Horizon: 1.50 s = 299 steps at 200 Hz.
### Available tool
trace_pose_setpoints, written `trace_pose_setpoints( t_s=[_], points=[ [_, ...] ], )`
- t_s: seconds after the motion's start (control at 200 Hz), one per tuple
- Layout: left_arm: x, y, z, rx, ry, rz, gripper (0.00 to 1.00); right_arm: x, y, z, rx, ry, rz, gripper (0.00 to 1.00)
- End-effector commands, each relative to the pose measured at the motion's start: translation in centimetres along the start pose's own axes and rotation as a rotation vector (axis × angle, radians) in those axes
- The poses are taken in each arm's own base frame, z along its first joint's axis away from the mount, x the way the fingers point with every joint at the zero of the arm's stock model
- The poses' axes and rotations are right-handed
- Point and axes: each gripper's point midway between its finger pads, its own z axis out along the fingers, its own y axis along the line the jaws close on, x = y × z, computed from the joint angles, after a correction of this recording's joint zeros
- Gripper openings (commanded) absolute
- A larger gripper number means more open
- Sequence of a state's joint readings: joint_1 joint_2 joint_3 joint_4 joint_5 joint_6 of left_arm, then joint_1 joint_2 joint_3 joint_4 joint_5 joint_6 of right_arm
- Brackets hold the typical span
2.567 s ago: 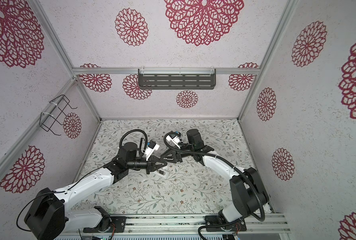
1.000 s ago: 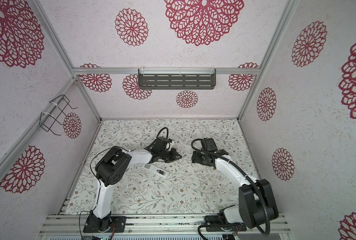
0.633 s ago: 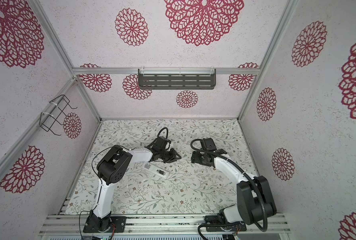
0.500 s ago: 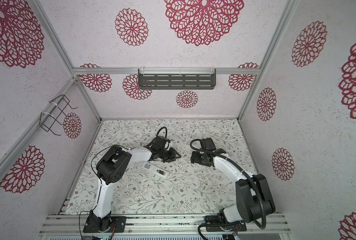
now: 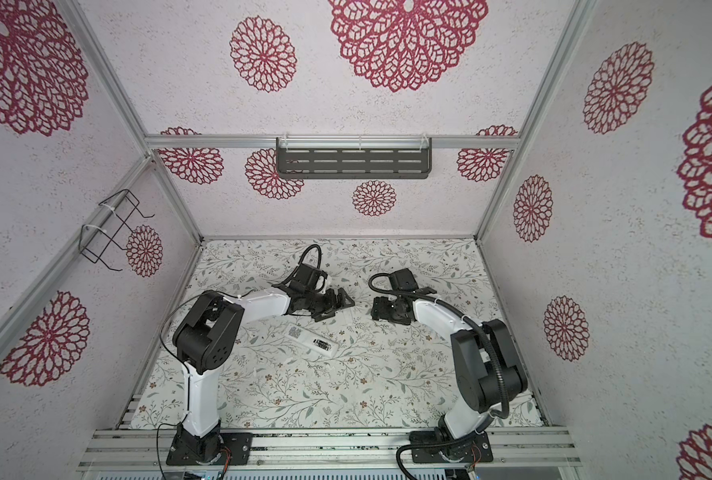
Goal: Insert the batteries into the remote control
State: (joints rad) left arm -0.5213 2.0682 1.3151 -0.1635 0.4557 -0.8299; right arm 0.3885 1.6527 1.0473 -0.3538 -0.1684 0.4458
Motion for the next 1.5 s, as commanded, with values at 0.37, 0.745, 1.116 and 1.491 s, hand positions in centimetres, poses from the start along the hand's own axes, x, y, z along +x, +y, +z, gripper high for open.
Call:
trace_pose_setpoints(
  t_s=[0.37,0.745,1.116,1.491],
  points=[
    [-0.9,9.5,-12.8,-0.243,-0.189,-0.072,0.97,-1.6,7.5,6.3,0.054,0.046,-0.184,0.72],
    [0.5,11.4,-19.0,-0.253,-0.247,-0.089,0.97,-0.8,8.0,8.2,0.153,0.112,-0.263,0.55],
    [3.0,12.1,-18.6,-0.219,-0.230,-0.117,0.97,1.0,7.7,7.8,0.224,0.148,-0.356,0.37],
    [4.8,12.1,-17.2,-0.173,-0.186,-0.119,0.97,1.4,10.2,6.8,0.135,0.101,-0.572,0.23]
  ],
)
